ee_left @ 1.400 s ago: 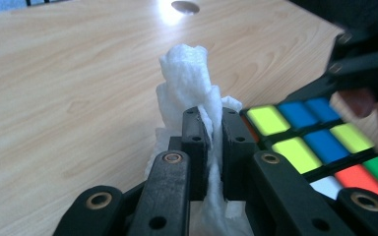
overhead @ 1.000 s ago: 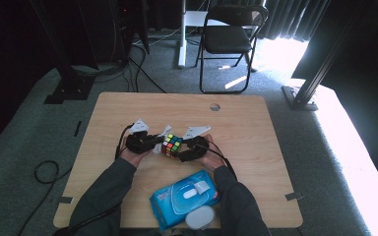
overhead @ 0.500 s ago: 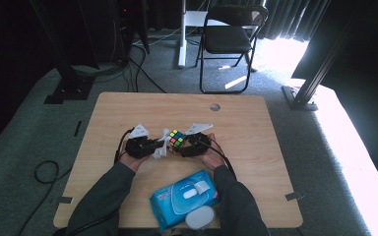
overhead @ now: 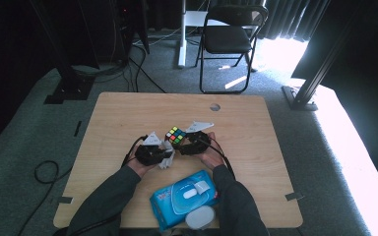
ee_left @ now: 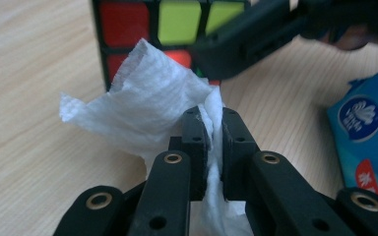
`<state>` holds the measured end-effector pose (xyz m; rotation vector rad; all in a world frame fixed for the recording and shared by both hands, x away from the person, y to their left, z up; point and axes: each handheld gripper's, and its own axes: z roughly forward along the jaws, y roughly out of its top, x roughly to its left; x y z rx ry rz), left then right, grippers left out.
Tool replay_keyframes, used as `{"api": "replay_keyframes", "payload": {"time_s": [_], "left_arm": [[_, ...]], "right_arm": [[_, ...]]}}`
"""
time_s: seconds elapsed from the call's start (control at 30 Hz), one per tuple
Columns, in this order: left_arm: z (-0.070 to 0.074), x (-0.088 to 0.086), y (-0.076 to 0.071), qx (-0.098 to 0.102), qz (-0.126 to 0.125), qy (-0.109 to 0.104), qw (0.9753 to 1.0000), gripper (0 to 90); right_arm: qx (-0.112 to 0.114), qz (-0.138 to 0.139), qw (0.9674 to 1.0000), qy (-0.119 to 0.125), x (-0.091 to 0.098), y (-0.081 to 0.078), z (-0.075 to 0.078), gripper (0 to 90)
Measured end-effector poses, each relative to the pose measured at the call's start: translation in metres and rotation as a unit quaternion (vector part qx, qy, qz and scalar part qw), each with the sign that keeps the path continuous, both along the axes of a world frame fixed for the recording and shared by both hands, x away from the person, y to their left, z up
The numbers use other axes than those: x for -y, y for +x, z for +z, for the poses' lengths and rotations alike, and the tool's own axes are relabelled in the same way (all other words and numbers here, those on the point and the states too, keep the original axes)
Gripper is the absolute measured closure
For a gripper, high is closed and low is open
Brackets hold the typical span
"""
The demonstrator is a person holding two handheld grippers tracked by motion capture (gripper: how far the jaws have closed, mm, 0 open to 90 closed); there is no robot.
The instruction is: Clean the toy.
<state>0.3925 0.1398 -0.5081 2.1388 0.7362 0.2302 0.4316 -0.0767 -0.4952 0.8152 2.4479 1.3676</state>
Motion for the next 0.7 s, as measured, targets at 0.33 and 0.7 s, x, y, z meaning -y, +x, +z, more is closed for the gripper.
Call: {"api": "replay_keyframes", "payload": {"time_s": [0.33, 0.7], "left_arm": [[0.015, -0.010, 0.002, 0.019, 0.018, -0.018, 0.9995, 83.3], [0.021, -0.018, 0.004, 0.024, 0.032, -0.038, 0.9985, 83.2]], "right_arm": [[-0.004, 0.008, 0.9999, -0.010, -0.001, -0.001, -0.004, 34.3], [-0.006, 0.012, 0.9996, -0.025, -0.006, -0.002, -0.008, 34.4]]}}
